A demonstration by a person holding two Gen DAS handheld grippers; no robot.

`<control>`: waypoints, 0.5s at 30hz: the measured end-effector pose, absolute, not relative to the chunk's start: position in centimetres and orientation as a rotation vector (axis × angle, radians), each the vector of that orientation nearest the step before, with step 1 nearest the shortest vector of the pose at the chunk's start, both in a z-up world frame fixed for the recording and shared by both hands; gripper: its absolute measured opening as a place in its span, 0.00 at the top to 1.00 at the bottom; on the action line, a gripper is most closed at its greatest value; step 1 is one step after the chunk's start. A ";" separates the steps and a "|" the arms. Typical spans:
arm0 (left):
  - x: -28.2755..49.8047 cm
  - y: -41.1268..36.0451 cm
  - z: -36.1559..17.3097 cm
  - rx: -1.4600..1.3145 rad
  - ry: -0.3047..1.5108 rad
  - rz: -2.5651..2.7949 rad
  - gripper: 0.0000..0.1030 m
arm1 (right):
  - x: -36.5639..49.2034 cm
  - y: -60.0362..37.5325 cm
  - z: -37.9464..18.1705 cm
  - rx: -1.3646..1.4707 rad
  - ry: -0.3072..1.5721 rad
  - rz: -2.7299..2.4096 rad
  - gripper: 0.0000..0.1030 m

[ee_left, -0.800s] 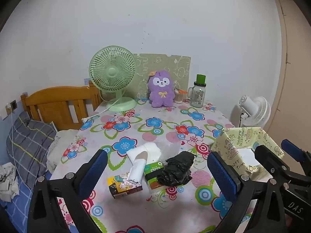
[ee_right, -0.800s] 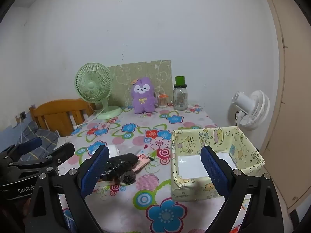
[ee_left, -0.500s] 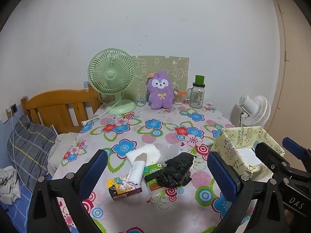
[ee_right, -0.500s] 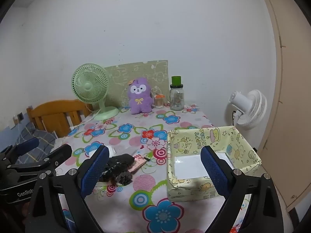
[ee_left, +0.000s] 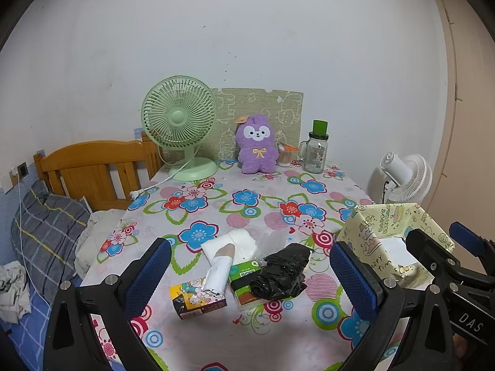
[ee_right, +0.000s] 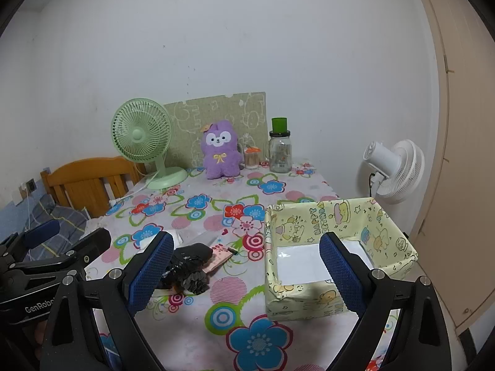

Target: Organize soft objects

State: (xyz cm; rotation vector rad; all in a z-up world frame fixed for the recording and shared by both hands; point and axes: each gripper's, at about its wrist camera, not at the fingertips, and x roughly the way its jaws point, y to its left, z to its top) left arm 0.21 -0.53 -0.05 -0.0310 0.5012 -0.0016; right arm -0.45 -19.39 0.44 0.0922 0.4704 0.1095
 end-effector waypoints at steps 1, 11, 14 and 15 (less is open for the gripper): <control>0.3 -0.5 0.0 -0.031 0.502 -0.001 0.00 | -0.4 -19.4 0.5 0.091 0.470 0.107 0.06; 0.3 -0.3 -0.1 -0.034 0.500 -0.002 0.00 | -0.3 -19.1 0.5 0.082 0.475 0.103 0.06; 0.3 -0.4 -0.1 -0.035 0.500 -0.001 0.00 | -0.3 -19.1 0.5 0.083 0.476 0.102 0.06; 0.3 -0.4 -0.1 -0.034 0.499 -0.001 0.00 | -0.2 -19.2 0.5 0.084 0.477 0.101 0.06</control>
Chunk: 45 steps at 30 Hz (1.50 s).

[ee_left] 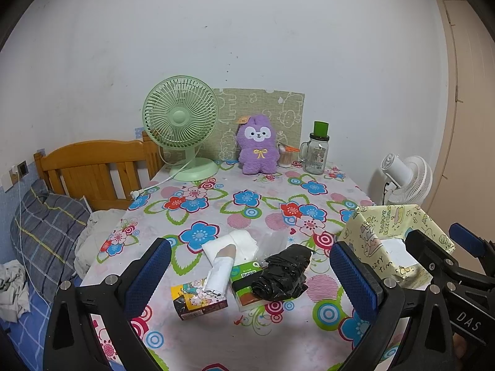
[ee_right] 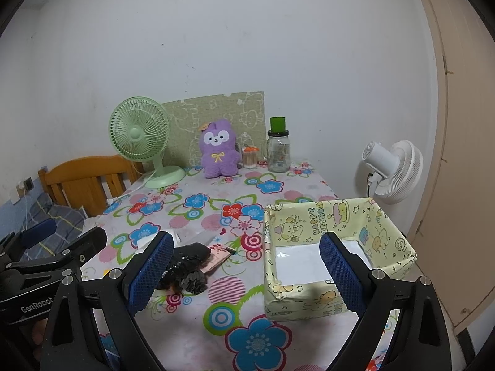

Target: Organize soft objects

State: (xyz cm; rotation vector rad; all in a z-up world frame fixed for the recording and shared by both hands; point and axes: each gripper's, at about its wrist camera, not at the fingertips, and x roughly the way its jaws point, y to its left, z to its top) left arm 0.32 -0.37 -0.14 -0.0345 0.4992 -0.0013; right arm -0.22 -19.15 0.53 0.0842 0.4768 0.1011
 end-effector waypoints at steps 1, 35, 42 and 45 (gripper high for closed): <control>0.4 -0.4 -0.1 -0.035 0.498 -0.002 0.00 | -0.2 -19.2 0.5 0.084 0.477 0.101 0.06; 0.5 0.1 -0.5 -0.036 0.497 0.002 0.00 | 0.2 -19.2 0.3 0.087 0.481 0.087 0.06; 0.6 0.1 -0.5 -0.036 0.498 0.002 0.00 | 0.2 -19.1 0.3 0.087 0.481 0.088 0.06; 0.5 0.1 -0.5 -0.037 0.498 0.002 0.00 | 0.2 -19.1 0.3 0.085 0.472 0.091 0.06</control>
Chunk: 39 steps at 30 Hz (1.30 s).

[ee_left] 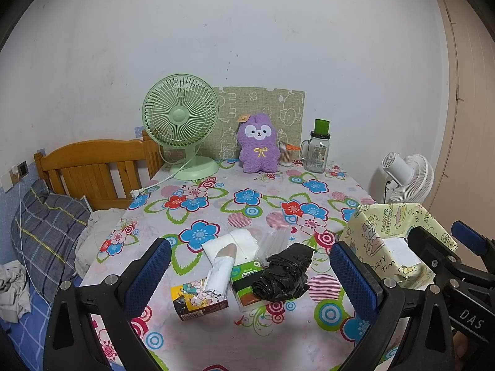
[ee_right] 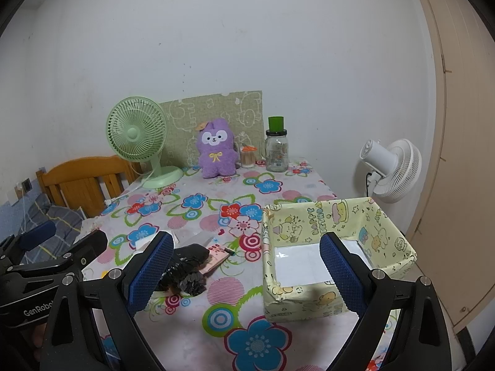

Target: Organize soft objects

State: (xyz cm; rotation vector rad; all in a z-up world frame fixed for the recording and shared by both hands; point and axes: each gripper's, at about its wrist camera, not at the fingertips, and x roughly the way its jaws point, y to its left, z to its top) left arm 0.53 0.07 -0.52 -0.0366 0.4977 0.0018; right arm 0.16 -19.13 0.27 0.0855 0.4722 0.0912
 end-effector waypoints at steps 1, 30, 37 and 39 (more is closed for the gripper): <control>0.6 0.1 -0.6 -0.037 0.497 0.001 0.00 | 0.2 -19.1 0.4 0.082 0.467 0.092 0.06; 5.5 2.4 -5.2 -0.031 0.632 0.030 0.01 | 5.4 -15.0 -3.0 0.057 0.591 0.131 0.06; 7.1 3.3 -7.1 -0.032 0.685 0.043 0.03 | 7.2 -13.3 -4.4 0.048 0.633 0.146 0.06; 7.5 3.6 -7.4 -0.036 0.697 0.044 0.03 | 7.7 -12.9 -4.7 0.045 0.645 0.150 0.06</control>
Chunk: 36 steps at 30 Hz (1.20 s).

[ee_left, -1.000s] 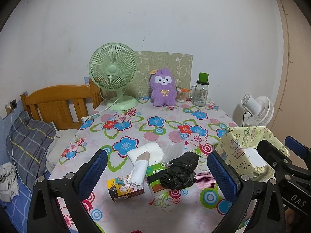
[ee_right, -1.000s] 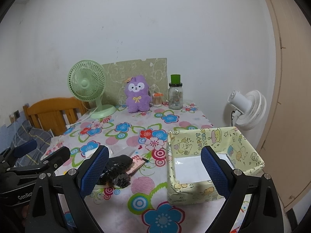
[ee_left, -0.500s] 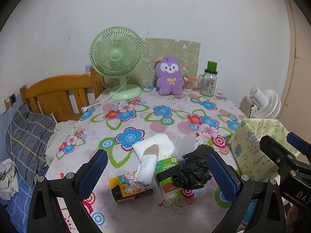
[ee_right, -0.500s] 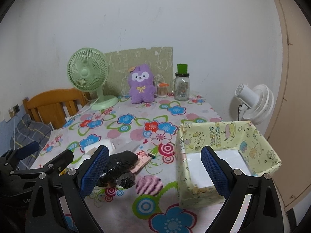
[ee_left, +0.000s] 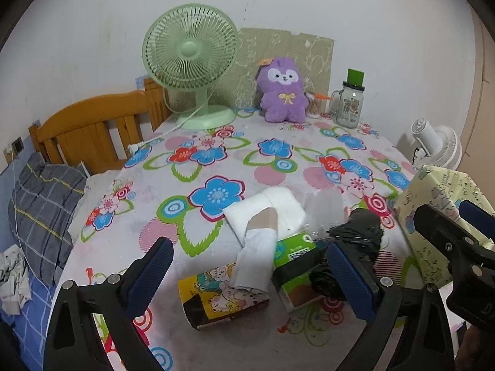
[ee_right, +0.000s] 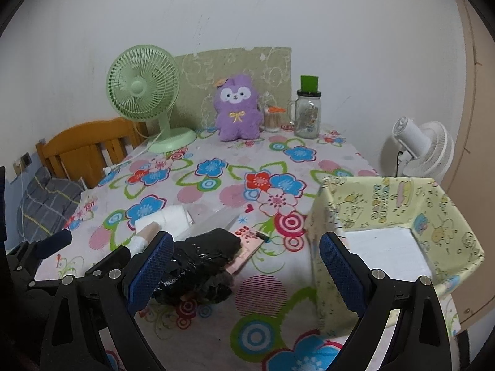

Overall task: Organize soft objects
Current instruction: 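Grasp the white rolled cloth with the left tool while the right tool grasps the black bundle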

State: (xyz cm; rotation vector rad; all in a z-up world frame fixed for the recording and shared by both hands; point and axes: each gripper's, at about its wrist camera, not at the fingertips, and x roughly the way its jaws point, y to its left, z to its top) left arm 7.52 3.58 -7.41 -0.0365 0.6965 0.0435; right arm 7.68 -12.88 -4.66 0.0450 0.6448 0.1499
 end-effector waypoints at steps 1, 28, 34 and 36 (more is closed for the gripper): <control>7.8 3.7 -7.7 -0.039 0.705 0.044 0.03 | 7.9 -12.7 -4.8 0.044 0.650 0.151 0.06; 12.0 4.9 -12.3 -0.064 0.851 -0.023 0.41 | 12.9 -8.8 -10.2 0.080 0.865 0.229 0.19; 12.1 4.5 -12.5 -0.077 0.864 -0.071 0.64 | 12.9 -8.2 -10.5 0.102 0.886 0.273 0.36; 12.0 4.2 -12.5 -0.076 0.863 -0.081 0.71 | 12.8 -8.1 -10.4 0.103 0.882 0.277 0.41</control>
